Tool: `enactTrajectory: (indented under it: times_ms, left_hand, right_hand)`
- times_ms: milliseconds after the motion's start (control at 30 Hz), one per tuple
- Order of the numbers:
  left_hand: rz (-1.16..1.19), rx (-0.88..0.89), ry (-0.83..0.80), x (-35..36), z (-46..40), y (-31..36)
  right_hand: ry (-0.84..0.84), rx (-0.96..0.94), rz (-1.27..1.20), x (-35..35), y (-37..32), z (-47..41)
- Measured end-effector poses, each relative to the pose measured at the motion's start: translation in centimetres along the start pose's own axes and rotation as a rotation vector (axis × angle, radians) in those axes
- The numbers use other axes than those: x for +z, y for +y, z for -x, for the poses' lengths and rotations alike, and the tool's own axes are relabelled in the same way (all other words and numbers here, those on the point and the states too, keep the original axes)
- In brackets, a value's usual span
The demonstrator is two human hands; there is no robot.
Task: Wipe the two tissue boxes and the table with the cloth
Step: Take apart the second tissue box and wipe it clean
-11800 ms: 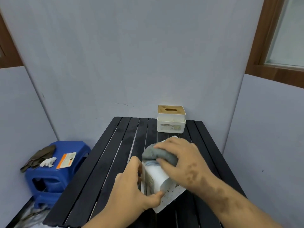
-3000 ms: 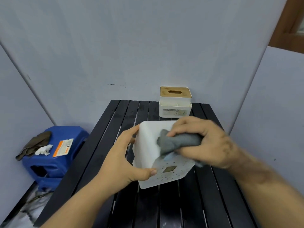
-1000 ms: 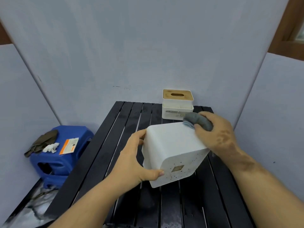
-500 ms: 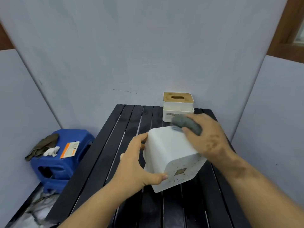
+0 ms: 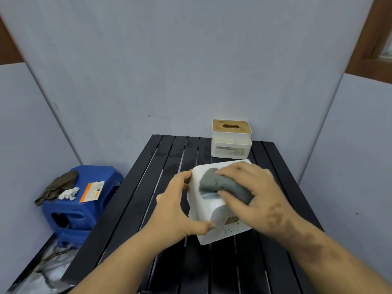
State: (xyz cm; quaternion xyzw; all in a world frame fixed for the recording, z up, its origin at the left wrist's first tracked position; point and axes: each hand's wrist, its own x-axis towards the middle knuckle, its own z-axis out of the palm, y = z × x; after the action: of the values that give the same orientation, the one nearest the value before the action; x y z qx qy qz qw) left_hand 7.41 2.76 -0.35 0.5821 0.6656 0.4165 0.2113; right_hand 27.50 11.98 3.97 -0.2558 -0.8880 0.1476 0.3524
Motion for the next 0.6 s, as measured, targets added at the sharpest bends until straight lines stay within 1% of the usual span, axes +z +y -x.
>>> enactTrajectory:
  times_ms: [167, 300, 367, 400, 433, 500, 567, 600]
  left_hand:
    - [-0.020, -0.064, -0.067, -0.9, -0.4, -0.6]
    - [-0.029, -0.100, -0.141, -1.6, -0.7, -0.7]
    - [-0.030, -0.096, -0.183, -2.0, -0.6, -0.3]
    - [-0.031, -0.093, -0.190, -2.2, -0.5, 0.0]
    - [-0.037, -0.090, -0.175, -2.4, -0.3, 0.2]
    - [-0.067, -0.080, -0.093, -3.0, 0.1, 1.1]
    - [-0.160, -0.037, -0.034, -3.4, 0.3, 2.6]
    - [-0.222, -0.005, -0.033, -3.4, 0.3, 3.7]
  right_hand:
    - [0.135, 0.243, -0.129, -2.3, 5.0, 0.8]
    - [0.100, 0.500, -0.300, -2.6, 5.6, 1.7]
    - [0.120, 0.574, -0.376, -2.6, 5.9, 2.1]
    - [0.134, 0.594, -0.376, -2.8, 6.0, 2.3]
    - [0.141, 0.606, -0.379, -3.1, 6.0, 2.5]
    - [0.144, 0.633, -0.386, -3.9, 5.9, 2.6]
    - [0.134, 0.657, -0.369, -4.5, 5.9, 2.6]
    - [0.121, 0.658, -0.339, -4.7, 5.9, 2.6]
